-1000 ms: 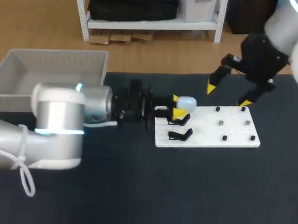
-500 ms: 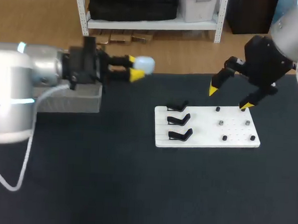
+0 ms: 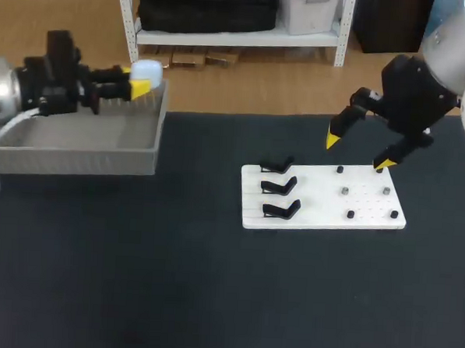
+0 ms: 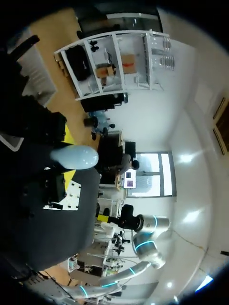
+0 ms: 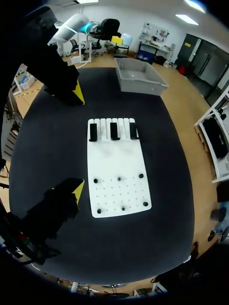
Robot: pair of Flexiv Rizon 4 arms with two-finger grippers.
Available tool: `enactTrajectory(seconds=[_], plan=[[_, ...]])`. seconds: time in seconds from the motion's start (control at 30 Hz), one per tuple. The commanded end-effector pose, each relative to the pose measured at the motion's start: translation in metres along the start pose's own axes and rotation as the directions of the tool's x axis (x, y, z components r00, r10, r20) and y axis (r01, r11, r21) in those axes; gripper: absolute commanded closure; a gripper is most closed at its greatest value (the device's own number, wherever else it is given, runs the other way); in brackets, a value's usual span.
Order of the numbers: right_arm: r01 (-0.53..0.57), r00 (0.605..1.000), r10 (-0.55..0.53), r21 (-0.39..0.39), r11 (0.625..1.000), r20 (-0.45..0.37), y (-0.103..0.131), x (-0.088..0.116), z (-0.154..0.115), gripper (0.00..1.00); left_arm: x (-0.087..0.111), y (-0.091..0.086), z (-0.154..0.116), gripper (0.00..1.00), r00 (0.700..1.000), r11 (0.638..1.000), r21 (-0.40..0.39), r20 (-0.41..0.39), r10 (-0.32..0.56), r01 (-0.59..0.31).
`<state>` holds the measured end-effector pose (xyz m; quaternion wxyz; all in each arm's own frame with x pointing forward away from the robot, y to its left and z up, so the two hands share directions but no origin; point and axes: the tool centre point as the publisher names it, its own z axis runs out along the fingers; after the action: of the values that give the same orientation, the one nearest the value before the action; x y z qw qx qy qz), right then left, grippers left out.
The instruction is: Pick up each earbud case from the left stands, insert the matching earbuds, close the lid, and place the case in the box.
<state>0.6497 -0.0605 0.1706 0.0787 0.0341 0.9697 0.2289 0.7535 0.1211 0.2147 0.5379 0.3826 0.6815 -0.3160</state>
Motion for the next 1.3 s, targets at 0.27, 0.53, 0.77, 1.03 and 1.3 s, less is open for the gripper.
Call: enactTrajectory(seconds=[0.27,0.53,0.77,1.03,1.3], plan=[[0.001,1.000,-0.001,-0.002,1.000,0.000,-0.001,0.000,0.000,0.00,0.067,0.051,0.000,1.00,0.988,0.976,-0.161,-0.032,-0.154,0.147],[0.001,1.000,-0.001,-0.002,1.000,0.000,-0.001,0.000,0.000,0.00,0.096,0.090,0.008,1.00,0.975,0.959,-0.216,-0.081,-0.207,0.185],[0.001,1.000,-0.001,-0.002,1.000,0.000,-0.001,0.000,0.000,0.00,0.111,0.115,0.009,1.00,0.966,0.950,-0.243,-0.114,-0.231,0.198],[0.001,1.000,-0.001,-0.002,1.000,0.000,-0.001,0.000,0.000,0.00,0.106,0.118,0.007,0.05,0.968,0.951,-0.256,-0.134,-0.214,0.175],[0.001,1.000,-0.001,-0.002,1.000,0.000,-0.001,0.000,0.000,0.00,0.086,0.097,-0.001,0.00,0.984,0.976,-0.206,-0.147,-0.104,0.072]])
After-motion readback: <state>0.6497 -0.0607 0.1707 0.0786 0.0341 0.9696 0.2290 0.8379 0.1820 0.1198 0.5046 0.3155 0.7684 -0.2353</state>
